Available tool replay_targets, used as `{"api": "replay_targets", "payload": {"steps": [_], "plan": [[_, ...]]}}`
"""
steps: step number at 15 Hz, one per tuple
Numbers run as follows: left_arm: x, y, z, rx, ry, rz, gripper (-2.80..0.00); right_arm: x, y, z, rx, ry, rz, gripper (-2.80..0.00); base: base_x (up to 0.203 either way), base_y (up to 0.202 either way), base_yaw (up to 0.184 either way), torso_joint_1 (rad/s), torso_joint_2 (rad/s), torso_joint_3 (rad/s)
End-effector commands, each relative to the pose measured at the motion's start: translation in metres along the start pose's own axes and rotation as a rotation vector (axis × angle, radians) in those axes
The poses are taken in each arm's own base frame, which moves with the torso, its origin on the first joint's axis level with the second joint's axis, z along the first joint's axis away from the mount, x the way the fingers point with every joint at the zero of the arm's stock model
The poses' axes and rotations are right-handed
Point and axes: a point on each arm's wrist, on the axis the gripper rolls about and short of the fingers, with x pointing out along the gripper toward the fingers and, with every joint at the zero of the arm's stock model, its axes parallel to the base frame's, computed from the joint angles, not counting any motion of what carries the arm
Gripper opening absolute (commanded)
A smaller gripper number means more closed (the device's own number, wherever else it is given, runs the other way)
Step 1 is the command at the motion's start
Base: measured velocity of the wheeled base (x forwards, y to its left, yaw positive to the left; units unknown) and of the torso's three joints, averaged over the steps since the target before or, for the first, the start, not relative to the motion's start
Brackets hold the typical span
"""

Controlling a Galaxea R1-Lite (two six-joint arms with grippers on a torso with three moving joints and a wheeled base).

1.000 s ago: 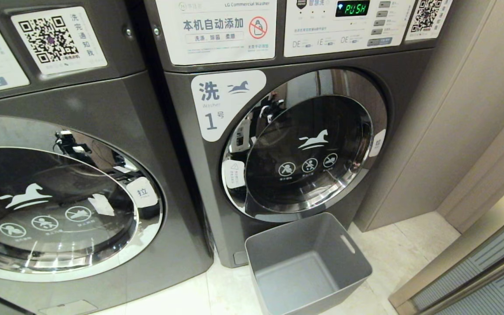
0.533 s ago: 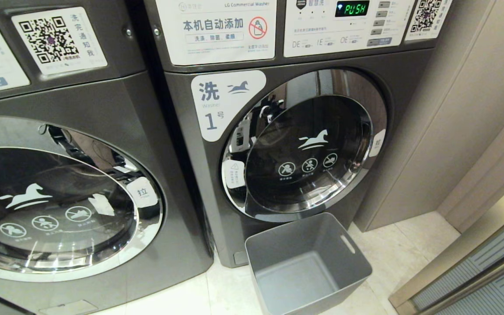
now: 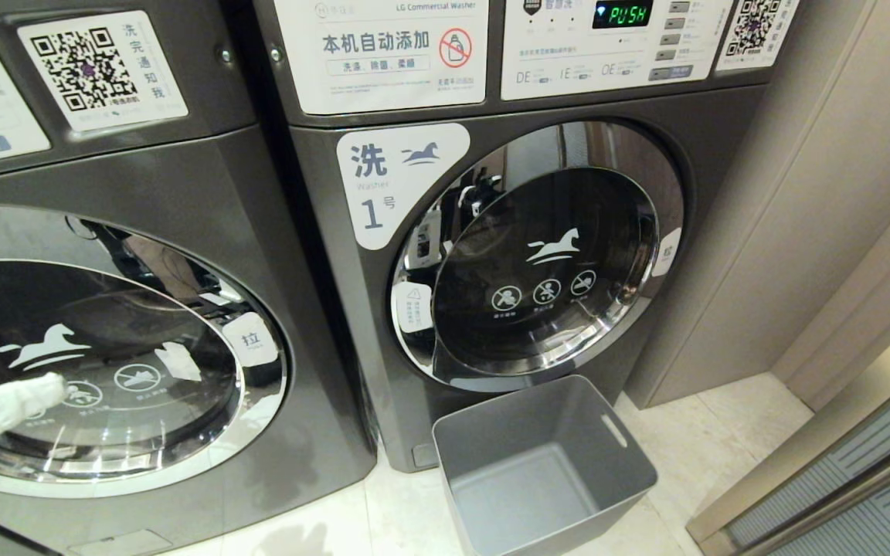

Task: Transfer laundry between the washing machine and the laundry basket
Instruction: Open the lid of the washing machine

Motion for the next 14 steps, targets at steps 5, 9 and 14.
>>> {"api": "replay_targets", "payload": {"steps": [5, 9, 14], "plan": [[0.015, 0.028, -0.026, -0.011, 0.133, 0.004, -2.8, 0.0, 0.0, 0.0, -0.001, 0.002, 0.0, -2.8, 0.0, 0.0, 0.0, 0.0, 0.0, 0.0], [0.027, 0.039, -0.048, -0.019, 0.206, -0.132, -2.8, 0.0, 0.0, 0.0, -0.001, 0.0, 0.0, -2.8, 0.0, 0.0, 0.0, 0.0, 0.0, 0.0], [0.069, 0.055, -0.046, -0.009, 0.256, -0.195, -2.8, 0.0, 0.0, 0.0, -0.001, 0.002, 0.0, -2.8, 0.0, 0.0, 0.0, 0.0, 0.0, 0.0]]}}
